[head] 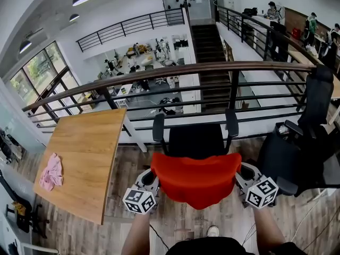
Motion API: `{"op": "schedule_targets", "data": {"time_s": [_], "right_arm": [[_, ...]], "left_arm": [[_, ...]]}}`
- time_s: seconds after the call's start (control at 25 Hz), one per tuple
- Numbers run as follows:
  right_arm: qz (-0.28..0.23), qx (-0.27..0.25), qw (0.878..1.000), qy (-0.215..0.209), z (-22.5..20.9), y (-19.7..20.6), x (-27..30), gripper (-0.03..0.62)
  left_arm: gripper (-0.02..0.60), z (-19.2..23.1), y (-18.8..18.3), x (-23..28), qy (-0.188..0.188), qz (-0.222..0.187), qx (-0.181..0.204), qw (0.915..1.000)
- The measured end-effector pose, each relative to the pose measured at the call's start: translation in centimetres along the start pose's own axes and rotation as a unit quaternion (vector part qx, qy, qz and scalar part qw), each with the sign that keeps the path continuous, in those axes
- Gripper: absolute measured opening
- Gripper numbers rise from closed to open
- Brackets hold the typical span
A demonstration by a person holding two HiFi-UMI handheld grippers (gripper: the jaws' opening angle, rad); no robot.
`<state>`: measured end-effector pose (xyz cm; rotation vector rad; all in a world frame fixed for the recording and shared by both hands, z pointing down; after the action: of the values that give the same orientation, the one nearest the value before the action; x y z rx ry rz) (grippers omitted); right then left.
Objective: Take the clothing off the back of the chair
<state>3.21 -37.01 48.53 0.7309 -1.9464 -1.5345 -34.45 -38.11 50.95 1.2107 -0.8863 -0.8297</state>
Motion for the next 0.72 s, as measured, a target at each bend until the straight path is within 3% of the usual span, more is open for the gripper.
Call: {"op": "schedule_targets", "data": {"time_s": [0.12, 0.72], "right_arm": [[-0.005, -0.011, 1.0, 0.004, 0.4, -0.3, -0.4, 0.054], [-0.032, -0.029, 0.998, 0.051, 0.6, -2.6, -3.0, 0.043]], "left_arm": [[0.04, -0.2, -0.3, -0.2, 0.002, 0.002, 0.003, 1.0], [0.028, -0.6, -3.4, -2.8, -0.016, -0.043, 0.028, 0.9986]]}}
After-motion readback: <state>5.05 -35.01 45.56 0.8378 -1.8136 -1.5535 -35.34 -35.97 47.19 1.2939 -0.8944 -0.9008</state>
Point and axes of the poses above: the fingertips, and each gripper's own axes: x forward along the fingers, z to its left, y out of its underside, the point moved 7 cm from there along -x, backward along the fingers, and after that the axes turned 5 degrees about -y, right-handed, at the moved point
